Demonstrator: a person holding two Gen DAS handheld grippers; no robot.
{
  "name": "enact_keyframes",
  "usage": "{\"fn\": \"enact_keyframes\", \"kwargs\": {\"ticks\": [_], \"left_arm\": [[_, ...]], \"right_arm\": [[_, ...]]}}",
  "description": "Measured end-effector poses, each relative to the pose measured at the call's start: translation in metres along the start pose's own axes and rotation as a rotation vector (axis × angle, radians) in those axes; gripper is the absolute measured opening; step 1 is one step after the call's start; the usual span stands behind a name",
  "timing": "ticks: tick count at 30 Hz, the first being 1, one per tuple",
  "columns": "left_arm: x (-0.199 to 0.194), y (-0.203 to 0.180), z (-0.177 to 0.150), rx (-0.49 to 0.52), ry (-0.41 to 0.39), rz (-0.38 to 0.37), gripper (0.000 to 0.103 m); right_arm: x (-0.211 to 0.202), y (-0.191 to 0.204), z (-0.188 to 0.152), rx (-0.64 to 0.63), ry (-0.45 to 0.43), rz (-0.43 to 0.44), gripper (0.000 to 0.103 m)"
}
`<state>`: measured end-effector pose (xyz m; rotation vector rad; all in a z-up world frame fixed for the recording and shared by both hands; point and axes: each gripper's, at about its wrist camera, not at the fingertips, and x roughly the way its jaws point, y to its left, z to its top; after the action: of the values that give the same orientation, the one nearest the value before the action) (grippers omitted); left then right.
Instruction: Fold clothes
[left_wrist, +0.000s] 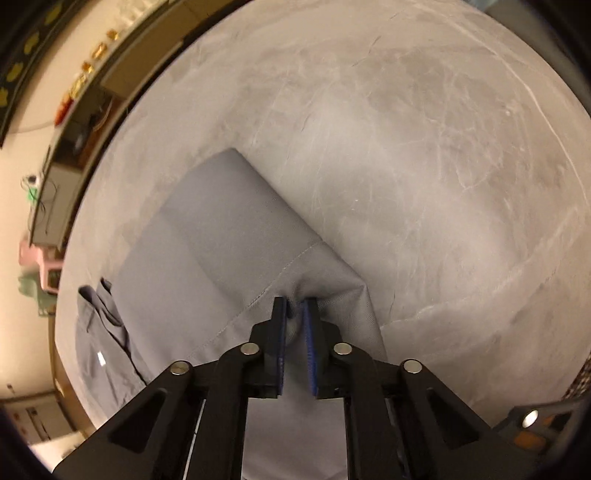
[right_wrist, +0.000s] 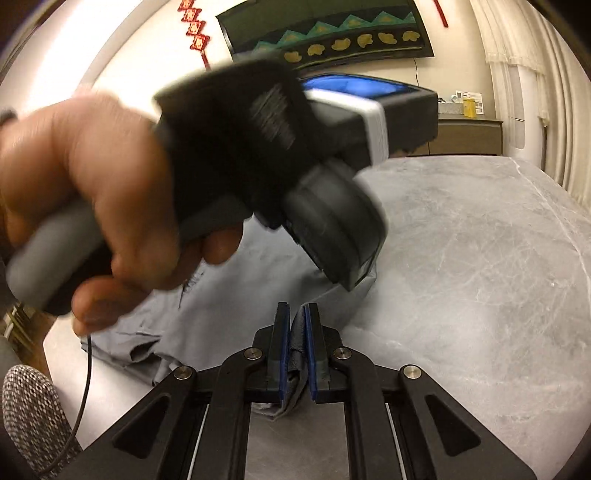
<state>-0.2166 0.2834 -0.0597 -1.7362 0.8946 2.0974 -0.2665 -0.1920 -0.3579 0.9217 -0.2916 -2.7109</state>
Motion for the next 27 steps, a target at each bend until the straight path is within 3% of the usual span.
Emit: {"fn": "enact_keyframes", "kwargs": {"ticks": [4, 5, 6, 7, 8, 12, 15, 16, 17, 18, 19, 26, 27], "left_arm": [[-0.017, 0.033, -0.002, -0.144, -0.052, -0.093, 0.012], [-0.023, 0.045, -0.001, -0.187, -0.068, -0.131, 0.024], [-0.029, 0.057, -0.001, -0.226, -0.082, -0.169, 0.05], [-0.034, 0.066, -0.002, -0.257, -0.096, -0.186, 0.061], [-0.04, 0.077, -0.004, -0.287, -0.118, -0.203, 0.066], [-0.038, 0.102, -0.011, -0.358, -0.12, -0.266, 0.066], [-0.034, 0.097, -0.012, -0.369, -0.08, -0.293, 0.066], [-0.034, 0.091, -0.011, -0.358, -0.067, -0.291, 0.066], [-0.034, 0.085, -0.009, -0.341, -0.051, -0.296, 0.067], [-0.034, 0.078, -0.007, -0.323, -0.034, -0.301, 0.067], [-0.034, 0.07, -0.004, -0.3, -0.019, -0.298, 0.067], [-0.036, 0.018, 0.009, -0.083, 0.04, -0.116, 0.069], [-0.036, 0.012, 0.005, -0.033, 0.025, -0.074, 0.058]], "right_arm": [[-0.017, -0.01, 0.004, 0.08, -0.027, 0.036, 0.014], [-0.022, -0.016, 0.004, 0.114, -0.036, 0.033, 0.015], [-0.026, -0.022, 0.005, 0.146, -0.042, 0.035, 0.022], [-0.028, -0.029, 0.006, 0.177, -0.039, 0.035, 0.033], [-0.029, -0.035, 0.006, 0.208, -0.035, 0.028, 0.037], [-0.022, -0.037, -0.001, 0.198, 0.049, -0.006, 0.059], [-0.017, -0.038, -0.006, 0.188, 0.113, -0.032, 0.059], [-0.015, -0.039, -0.008, 0.184, 0.134, -0.04, 0.053], [-0.014, -0.039, -0.01, 0.181, 0.155, -0.049, 0.038], [-0.014, -0.036, -0.009, 0.157, 0.169, -0.058, 0.013], [-0.021, -0.031, -0.008, 0.137, 0.151, -0.056, 0.009], [-0.077, 0.001, 0.0, 0.0, 0.008, -0.04, 0.008], [-0.085, 0.006, 0.001, -0.02, -0.013, -0.038, 0.008]]}}
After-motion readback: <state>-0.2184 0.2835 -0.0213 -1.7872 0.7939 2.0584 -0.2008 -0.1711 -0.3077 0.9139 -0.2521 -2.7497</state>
